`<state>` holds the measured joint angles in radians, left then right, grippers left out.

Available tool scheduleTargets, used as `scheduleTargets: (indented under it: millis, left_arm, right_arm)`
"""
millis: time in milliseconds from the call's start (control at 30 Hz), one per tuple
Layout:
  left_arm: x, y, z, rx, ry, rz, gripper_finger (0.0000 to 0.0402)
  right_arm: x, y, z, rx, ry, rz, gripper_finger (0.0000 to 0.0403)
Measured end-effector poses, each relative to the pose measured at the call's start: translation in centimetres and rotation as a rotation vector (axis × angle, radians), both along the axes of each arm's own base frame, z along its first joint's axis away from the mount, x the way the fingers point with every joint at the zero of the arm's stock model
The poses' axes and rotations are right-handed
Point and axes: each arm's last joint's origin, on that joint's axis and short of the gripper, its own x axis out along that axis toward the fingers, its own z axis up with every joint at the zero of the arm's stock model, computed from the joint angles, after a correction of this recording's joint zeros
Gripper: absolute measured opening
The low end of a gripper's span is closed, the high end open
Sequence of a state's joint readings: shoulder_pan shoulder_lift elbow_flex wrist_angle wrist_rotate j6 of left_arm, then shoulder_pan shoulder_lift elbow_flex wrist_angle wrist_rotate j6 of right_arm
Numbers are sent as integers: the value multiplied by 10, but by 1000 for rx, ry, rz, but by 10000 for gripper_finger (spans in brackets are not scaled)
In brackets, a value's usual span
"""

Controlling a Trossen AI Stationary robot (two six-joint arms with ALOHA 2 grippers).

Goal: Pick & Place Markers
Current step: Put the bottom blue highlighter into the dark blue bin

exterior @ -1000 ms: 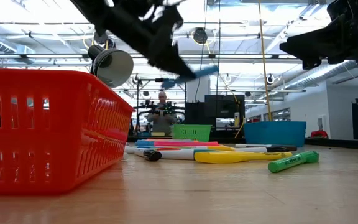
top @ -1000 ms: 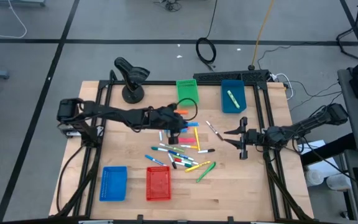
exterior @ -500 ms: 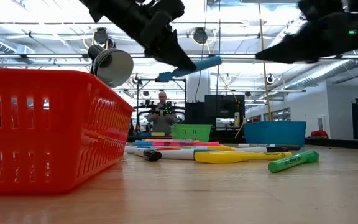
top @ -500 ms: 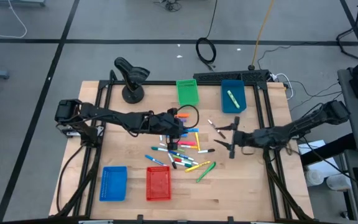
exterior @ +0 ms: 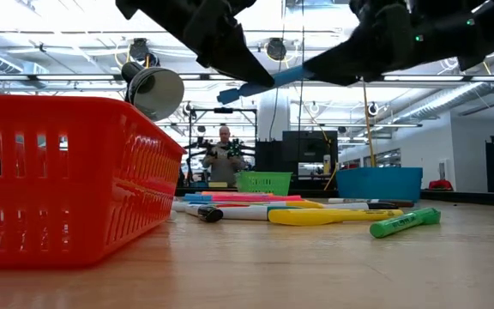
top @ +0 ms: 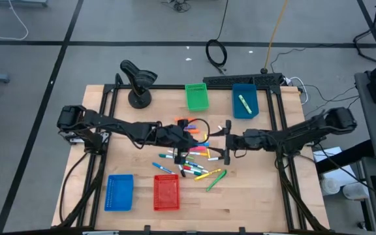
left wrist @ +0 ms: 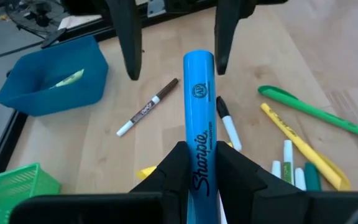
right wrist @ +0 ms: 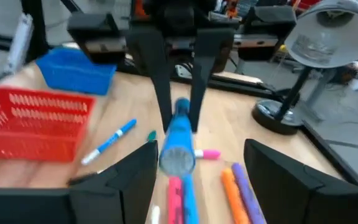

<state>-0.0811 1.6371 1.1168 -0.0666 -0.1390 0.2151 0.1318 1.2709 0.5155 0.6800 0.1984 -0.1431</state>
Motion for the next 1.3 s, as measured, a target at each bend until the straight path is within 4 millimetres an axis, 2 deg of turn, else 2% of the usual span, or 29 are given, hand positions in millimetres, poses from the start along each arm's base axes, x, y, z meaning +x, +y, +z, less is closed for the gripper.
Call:
scheduleTargets:
  millis: [267,700,933,1167,1300]
  left_arm:
    - [0,0,-1,1,7,0,61]
    - [-1,0,-1,-1,12,1,67]
    - [-1,0,-1,-7,11,4,68]
    - [0,0,-1,-11,8,10,70]
    - [-1,0,-1,-10,7,11,71]
  right_arm:
    - [8,1,-8,39,-11,40,222]
    - [11,2,-13,40,-14,59,181]
    - [11,2,-13,39,-15,57,138]
    - [12,-4,-13,38,-8,37,62]
    - [12,-4,-14,33,-7,37,62]
